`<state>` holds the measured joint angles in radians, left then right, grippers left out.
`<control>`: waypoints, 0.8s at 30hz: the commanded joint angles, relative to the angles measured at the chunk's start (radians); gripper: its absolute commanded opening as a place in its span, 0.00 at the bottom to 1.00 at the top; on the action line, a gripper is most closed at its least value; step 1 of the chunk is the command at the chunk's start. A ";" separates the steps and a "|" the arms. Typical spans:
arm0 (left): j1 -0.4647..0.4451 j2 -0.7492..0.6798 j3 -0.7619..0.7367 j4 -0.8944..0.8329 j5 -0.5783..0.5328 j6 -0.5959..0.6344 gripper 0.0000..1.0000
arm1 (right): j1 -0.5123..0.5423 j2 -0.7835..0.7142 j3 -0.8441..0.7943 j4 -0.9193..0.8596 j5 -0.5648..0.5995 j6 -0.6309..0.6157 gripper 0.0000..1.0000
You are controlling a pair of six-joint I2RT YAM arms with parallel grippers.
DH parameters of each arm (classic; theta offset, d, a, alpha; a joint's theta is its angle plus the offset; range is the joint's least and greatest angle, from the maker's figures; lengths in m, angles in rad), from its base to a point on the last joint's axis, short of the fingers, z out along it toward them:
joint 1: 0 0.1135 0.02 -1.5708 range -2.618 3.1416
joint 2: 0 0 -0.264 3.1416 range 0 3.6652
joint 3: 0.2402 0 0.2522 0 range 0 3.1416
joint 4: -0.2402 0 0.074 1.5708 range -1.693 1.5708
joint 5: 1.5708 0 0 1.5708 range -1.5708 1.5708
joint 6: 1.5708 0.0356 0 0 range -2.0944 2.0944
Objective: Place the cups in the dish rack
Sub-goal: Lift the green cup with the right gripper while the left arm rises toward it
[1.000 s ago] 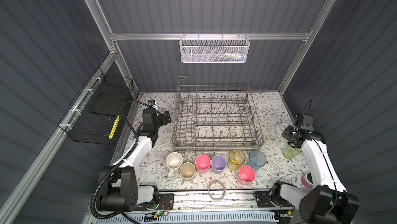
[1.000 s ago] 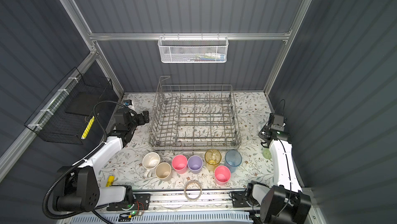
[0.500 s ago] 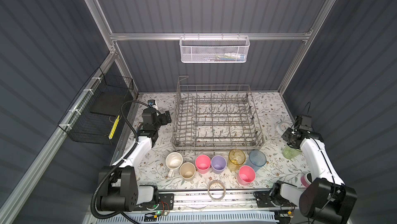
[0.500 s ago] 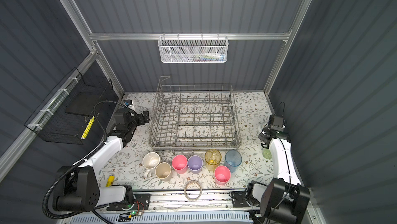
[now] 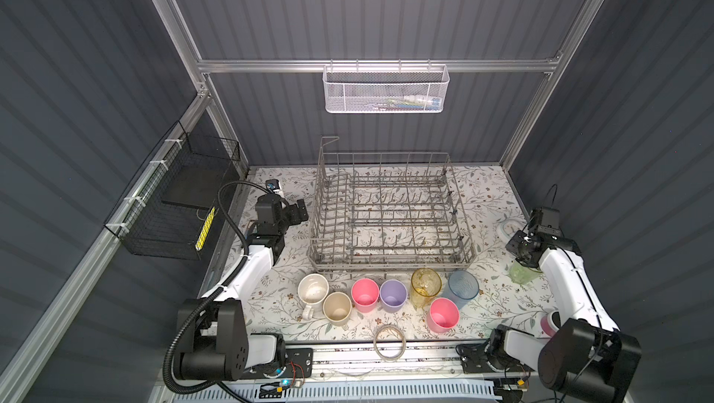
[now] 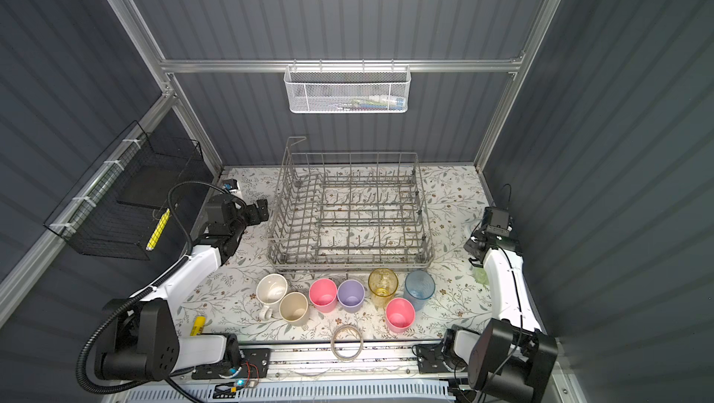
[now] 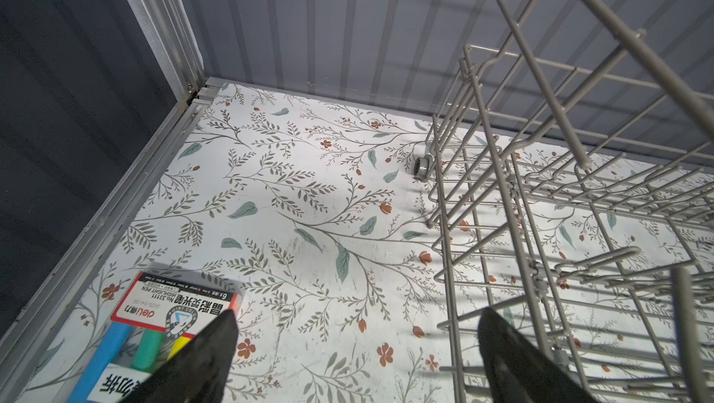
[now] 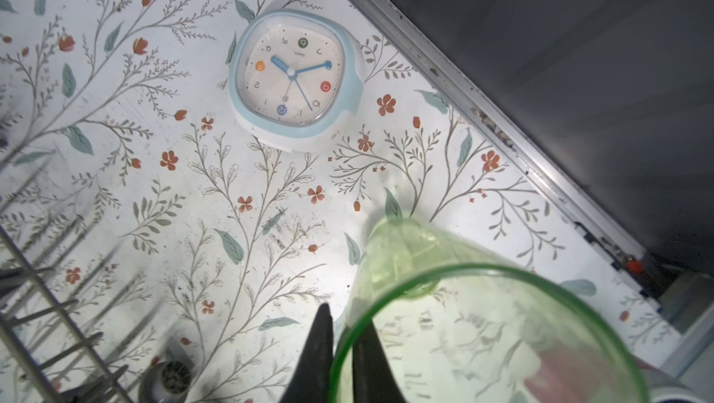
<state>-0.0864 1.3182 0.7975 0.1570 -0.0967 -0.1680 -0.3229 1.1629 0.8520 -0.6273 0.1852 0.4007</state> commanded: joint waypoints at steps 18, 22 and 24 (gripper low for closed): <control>-0.006 -0.093 0.095 -0.071 0.096 -0.025 0.96 | 0.049 -0.187 0.249 -0.133 -0.102 0.026 0.00; -0.009 -0.119 0.138 -0.096 0.130 -0.043 0.95 | 0.156 -0.203 0.357 -0.126 -0.094 0.032 0.00; -0.013 -0.136 0.152 -0.096 0.148 -0.049 0.95 | 0.226 -0.199 0.399 -0.111 -0.090 0.035 0.00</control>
<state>-0.0898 1.2171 0.9073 0.0891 0.0025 -0.1932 -0.1673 0.9695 1.1965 -0.7490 0.1009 0.4271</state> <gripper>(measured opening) 0.952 0.080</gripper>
